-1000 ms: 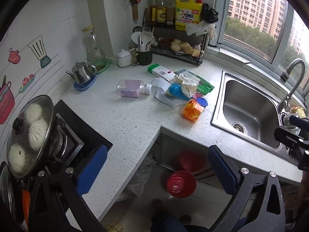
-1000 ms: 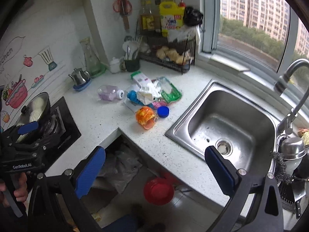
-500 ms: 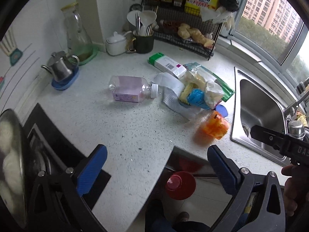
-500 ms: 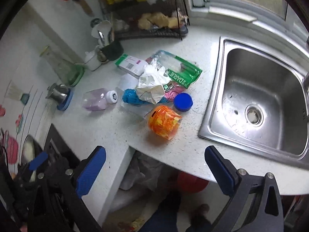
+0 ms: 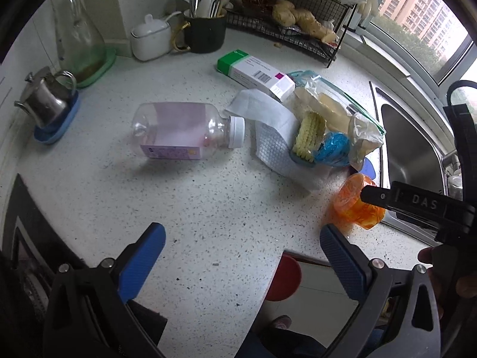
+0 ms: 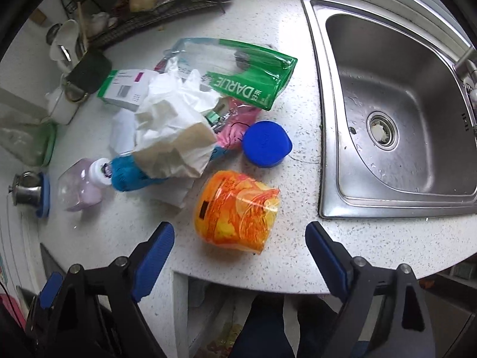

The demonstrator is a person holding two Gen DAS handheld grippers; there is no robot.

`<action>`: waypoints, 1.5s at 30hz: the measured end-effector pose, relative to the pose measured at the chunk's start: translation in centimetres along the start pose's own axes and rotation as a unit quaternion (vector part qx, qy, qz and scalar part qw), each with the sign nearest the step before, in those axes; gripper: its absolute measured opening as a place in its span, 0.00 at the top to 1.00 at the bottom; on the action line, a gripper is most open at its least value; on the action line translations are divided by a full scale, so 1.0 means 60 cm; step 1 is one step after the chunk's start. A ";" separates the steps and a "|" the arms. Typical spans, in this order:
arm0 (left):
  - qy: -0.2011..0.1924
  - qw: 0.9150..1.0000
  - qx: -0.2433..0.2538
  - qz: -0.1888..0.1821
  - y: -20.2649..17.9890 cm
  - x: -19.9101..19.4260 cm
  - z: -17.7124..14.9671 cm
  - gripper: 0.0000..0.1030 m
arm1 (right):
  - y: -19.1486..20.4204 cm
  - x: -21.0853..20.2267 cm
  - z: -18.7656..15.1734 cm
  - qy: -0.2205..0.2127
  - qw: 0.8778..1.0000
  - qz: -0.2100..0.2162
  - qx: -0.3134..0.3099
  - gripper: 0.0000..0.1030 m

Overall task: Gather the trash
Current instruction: 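Grasp the orange-patterned plastic cup with the right gripper and lift it, then grasp the white latex gloves with the left gripper while the right holds the cup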

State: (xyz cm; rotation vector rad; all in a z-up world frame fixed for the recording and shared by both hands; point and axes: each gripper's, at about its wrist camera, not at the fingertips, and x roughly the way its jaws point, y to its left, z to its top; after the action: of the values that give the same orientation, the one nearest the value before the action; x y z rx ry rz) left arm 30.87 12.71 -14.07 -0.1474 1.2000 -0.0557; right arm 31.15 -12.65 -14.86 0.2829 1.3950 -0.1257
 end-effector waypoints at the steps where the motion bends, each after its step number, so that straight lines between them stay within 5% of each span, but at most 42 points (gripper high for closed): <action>1: 0.002 1.000 0.003 0.001 -0.002 0.004 0.001 0.00 | 0.001 0.004 0.003 0.003 1.000 -0.004 0.001 0.14; 7: 0.012 1.000 0.014 -0.011 -0.003 0.016 0.018 0.00 | -0.001 0.016 0.006 0.010 1.000 -0.015 0.007 0.19; 15: 0.013 0.999 0.031 -0.010 -0.017 0.023 0.027 0.00 | 0.000 0.043 0.015 0.021 1.000 -0.023 0.002 0.40; 28: 0.023 0.997 0.074 -0.006 -0.061 0.022 0.041 0.00 | -0.008 0.004 0.002 -0.008 1.000 -0.019 -0.018 0.41; 45: 0.057 0.986 0.149 -0.054 -0.171 0.048 0.176 0.00 | -0.047 -0.097 0.039 -0.092 0.995 -0.014 -0.032 0.41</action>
State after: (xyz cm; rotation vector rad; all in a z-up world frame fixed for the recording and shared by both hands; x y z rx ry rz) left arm 42.09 3.08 -11.53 0.0539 1.2819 -0.3407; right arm 31.66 -16.47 -9.16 0.1935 1.2178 -0.1258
